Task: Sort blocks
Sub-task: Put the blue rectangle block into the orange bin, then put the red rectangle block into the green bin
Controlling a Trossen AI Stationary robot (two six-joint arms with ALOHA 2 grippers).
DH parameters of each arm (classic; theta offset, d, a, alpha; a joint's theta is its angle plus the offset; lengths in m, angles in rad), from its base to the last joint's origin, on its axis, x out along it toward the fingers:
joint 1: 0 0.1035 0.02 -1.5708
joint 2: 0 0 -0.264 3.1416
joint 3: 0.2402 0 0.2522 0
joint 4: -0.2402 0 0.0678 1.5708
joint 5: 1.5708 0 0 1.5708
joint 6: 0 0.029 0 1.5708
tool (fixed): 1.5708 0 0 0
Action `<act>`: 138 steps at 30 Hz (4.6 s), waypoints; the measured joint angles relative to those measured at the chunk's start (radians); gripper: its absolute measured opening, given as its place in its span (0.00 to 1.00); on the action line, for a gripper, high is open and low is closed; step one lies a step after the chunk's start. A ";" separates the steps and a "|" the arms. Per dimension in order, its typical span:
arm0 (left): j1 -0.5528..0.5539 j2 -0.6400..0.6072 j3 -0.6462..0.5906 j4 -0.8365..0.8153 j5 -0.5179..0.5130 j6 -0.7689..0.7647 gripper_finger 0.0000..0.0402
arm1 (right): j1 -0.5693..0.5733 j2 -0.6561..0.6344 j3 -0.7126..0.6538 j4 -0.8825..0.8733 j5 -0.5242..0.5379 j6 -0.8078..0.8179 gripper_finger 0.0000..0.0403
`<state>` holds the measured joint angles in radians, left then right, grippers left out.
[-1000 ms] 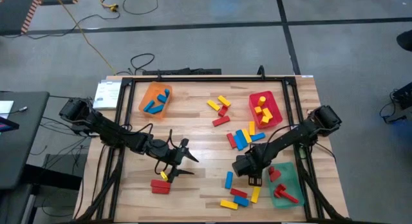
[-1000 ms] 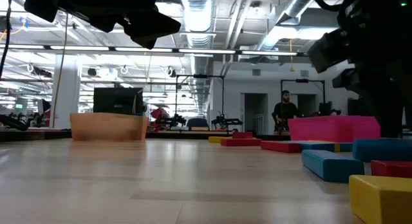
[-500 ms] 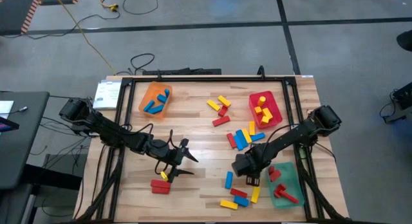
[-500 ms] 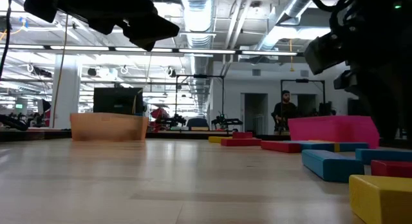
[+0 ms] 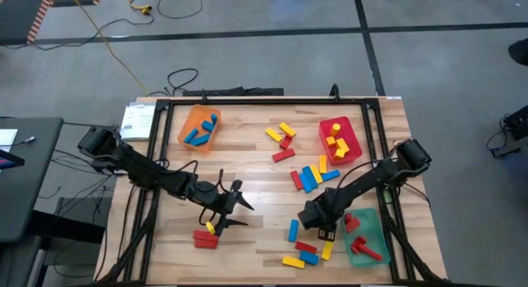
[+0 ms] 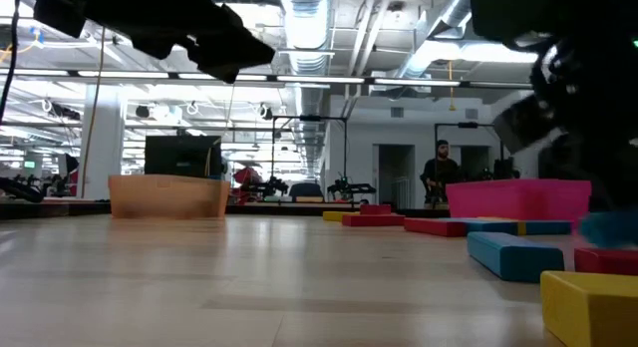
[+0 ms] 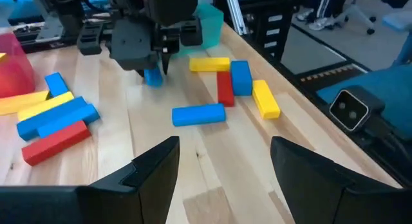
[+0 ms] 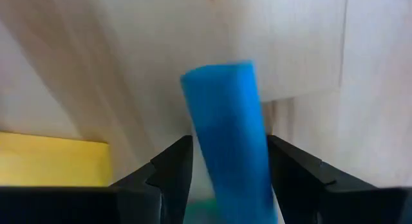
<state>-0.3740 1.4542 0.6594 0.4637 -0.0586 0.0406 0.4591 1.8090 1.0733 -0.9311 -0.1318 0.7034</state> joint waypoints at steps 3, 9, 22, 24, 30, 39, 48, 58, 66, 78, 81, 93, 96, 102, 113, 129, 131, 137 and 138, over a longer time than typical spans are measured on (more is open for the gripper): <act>0.000 0.016 0.000 -0.002 0.000 0.000 0.60 | -0.001 -0.001 0.002 0.020 0.001 0.000 0.52; 0.000 0.020 0.000 0.007 0.000 0.001 0.60 | -0.003 -0.001 0.002 0.038 0.007 -0.004 0.50; 0.000 0.020 0.000 0.003 0.000 0.005 0.60 | 0.006 -0.001 0.002 0.045 0.003 -0.017 0.34; 0.000 0.020 0.000 0.002 0.000 0.008 0.60 | 0.006 -0.001 0.002 0.063 0.004 -0.022 0.33; 0.000 0.020 0.000 0.000 -0.001 0.024 0.60 | 0.004 -0.002 0.004 0.123 0.004 -0.075 0.33; 0.002 0.020 0.000 0.081 -0.032 0.098 0.60 | -0.011 -0.022 0.118 0.159 0.122 -0.222 0.31; 0.003 0.020 0.000 0.044 -0.034 0.101 0.60 | -0.023 -0.046 0.160 0.149 0.138 -0.260 0.28; 0.003 0.020 0.000 -0.058 -0.039 0.056 0.60 | -0.053 -0.022 0.133 0.250 0.138 -0.285 0.28; 0.002 0.020 0.000 -0.056 -0.038 0.052 0.60 | -0.119 -0.020 0.133 0.418 0.136 -0.390 0.28; 0.002 0.020 0.000 -0.100 -0.036 0.059 0.60 | -0.212 -0.020 0.133 0.646 0.075 -0.555 0.39; 0.002 0.020 0.000 -0.101 -0.036 0.080 0.60 | -0.226 -0.020 0.133 0.683 0.073 -0.579 0.48; 0.004 0.020 0.000 -0.146 -0.051 0.106 0.60 | -0.277 -0.022 0.133 0.479 0.159 -0.524 0.58; 0.005 0.020 0.000 -0.168 -0.056 0.109 0.60 | -0.301 -0.022 0.133 0.381 0.167 -0.470 0.57; 0.004 0.020 0.000 -0.244 -0.031 0.041 0.60 | -0.294 -0.022 0.133 0.230 0.168 -0.415 0.57; -0.103 0.019 -0.001 -0.453 0.179 -0.196 0.60 | -0.220 -0.022 0.133 0.171 0.167 -0.393 0.57; -0.247 0.015 0.003 -0.756 0.084 -0.510 0.60 | -0.186 -0.023 0.133 0.197 0.167 -0.387 0.57; -0.241 0.015 0.003 -0.752 0.066 -0.499 0.60 | -0.185 -0.023 0.133 0.203 0.167 -0.387 0.57; -0.207 0.016 0.002 -0.715 0.045 -0.447 0.60 | -0.170 -0.023 0.133 0.203 0.167 -0.388 0.57; -0.204 0.015 0.001 -0.700 0.042 -0.434 0.60 | -0.170 -0.023 0.133 0.203 0.166 -0.388 0.57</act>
<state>-0.5776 1.4695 0.6600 -0.2363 -0.0170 -0.3931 0.2893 1.7857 1.2064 -0.7284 0.0346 0.3157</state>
